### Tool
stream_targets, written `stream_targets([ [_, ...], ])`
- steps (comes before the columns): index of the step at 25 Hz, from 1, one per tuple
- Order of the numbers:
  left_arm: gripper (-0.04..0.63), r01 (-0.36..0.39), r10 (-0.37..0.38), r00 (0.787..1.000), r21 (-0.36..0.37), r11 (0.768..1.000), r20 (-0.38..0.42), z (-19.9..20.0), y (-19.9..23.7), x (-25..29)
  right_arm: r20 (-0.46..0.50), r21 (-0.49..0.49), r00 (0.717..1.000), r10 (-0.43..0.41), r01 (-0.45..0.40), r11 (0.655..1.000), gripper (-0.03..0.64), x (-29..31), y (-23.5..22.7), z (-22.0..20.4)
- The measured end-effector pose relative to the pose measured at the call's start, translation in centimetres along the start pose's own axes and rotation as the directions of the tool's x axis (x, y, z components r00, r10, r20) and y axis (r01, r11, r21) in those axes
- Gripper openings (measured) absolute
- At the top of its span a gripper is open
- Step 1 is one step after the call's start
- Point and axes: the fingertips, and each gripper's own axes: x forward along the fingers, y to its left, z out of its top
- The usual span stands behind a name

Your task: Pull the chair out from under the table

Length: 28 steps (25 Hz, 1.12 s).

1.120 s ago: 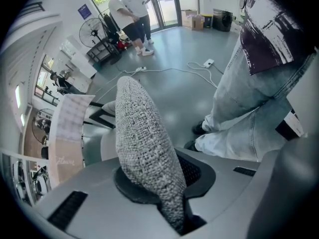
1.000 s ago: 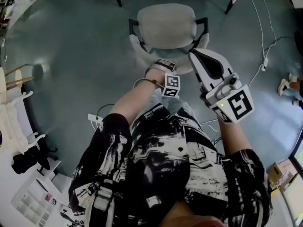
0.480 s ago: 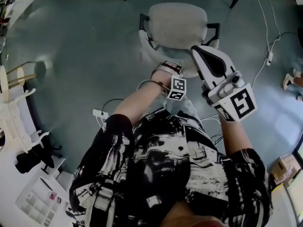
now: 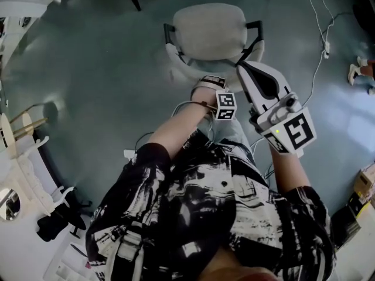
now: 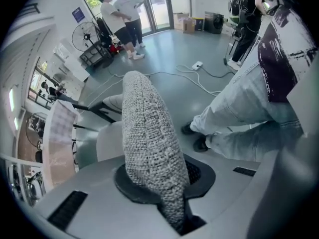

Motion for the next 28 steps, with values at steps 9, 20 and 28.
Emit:
stream_targets([
  [9, 0.055, 0.006, -0.006, 1.0, -0.021, 1.0, -0.007, 0.7, 0.6, 0.3, 0.0, 0.003, 1.0, -0.016, 0.016, 1.0, -0.003, -1.8, -2.4, 0.4],
  [20, 0.054, 0.01, -0.01, 1.0, -0.055, 0.998, 0.001, 0.9, 0.5, 0.5, -0.005, 0.007, 1.0, 0.017, -0.017, 1.0, -0.002, -1.6, -3.9, 0.1],
  [28, 0.202, -0.001, 0.008, 0.996, -0.079, 0.997, 0.089, 0.1, 0.9, -1.7, -0.013, -0.007, 1.0, 0.023, -0.023, 1.0, -0.002, -2.2, -4.2, 0.7],
])
